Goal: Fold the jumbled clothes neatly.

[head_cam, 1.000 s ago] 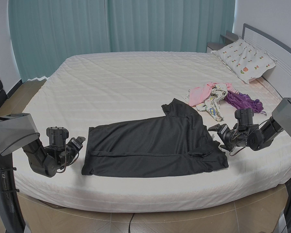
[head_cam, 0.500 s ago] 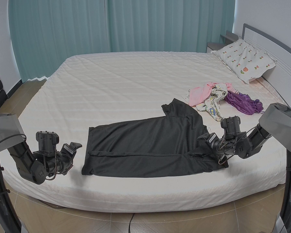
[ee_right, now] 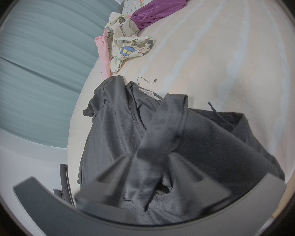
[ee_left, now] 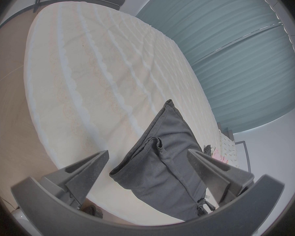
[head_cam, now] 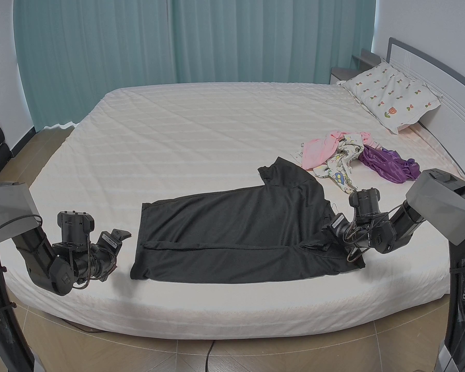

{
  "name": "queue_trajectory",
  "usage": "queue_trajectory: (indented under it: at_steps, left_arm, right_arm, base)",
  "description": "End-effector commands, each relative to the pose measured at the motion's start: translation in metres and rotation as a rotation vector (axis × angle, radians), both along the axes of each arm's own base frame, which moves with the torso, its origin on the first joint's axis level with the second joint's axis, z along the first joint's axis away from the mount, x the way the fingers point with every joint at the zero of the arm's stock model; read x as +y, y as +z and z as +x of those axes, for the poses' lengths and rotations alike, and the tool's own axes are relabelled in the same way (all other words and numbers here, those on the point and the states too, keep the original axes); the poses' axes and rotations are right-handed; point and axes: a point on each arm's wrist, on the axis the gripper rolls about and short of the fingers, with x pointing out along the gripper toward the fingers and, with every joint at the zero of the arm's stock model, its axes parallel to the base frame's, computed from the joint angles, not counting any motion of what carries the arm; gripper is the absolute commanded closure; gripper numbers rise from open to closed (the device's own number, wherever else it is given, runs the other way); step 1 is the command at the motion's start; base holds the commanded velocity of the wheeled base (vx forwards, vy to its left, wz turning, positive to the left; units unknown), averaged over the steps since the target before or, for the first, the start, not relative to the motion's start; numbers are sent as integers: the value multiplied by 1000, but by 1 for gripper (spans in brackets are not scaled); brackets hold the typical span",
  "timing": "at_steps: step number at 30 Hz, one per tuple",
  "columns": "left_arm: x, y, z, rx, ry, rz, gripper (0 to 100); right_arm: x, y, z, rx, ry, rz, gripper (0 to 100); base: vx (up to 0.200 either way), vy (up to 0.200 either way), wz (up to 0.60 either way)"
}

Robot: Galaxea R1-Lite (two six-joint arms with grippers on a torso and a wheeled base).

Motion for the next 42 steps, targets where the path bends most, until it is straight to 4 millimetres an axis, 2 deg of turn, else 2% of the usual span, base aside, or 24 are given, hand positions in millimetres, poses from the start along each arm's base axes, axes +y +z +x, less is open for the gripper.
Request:
queue_trajectory:
  at_steps: [1, 9, 17, 25, 30, 33, 35, 39, 40, 42]
  left_arm:
    - [0, -2, 0, 5, 0, 0, 0]
    - [0, -2, 0, 6, -1, 1, 0]
    - [-1, -4, 0, 12, -4, 1, 0]
    - [-2, -7, -2, 25, -8, 2, 0]
    - [-3, -7, -3, 28, -11, 2, 0]
    - [-3, -7, -3, 28, -11, 2, 0]
    - [-3, -7, -3, 28, -11, 2, 0]
    - [-3, -7, -3, 28, -11, 2, 0]
    - [-3, -7, -3, 28, -11, 2, 0]
    - [-3, -7, -3, 28, -11, 2, 0]
  right_arm:
    - [0, -3, 1, 3, -9, -7, 100]
    - [2, 18, -6, -24, -19, -12, 100]
    - [13, 51, -33, -38, 23, -9, 100]
    - [22, 68, -58, 1, 38, -45, 100]
    - [21, 71, -73, 18, 44, -55, 100]
    - [22, 67, -80, 35, 54, -60, 100]
    - [26, 59, -91, 68, 69, -73, 100]
    - [26, 56, -94, 80, 63, -86, 100]
    - [28, 50, -100, 103, 65, -105, 0]
    - [29, 48, -102, 109, 68, -109, 0]
  base:
    - [0, 0, 0]
    - [0, 0, 0]
    - [0, 0, 0]
    - [0, 0, 0]
    - [0, 0, 0]
    - [0, 0, 0]
    - [0, 0, 0]
    - [0, 0, 0]
    - [0, 0, 0]
    - [0, 0, 0]
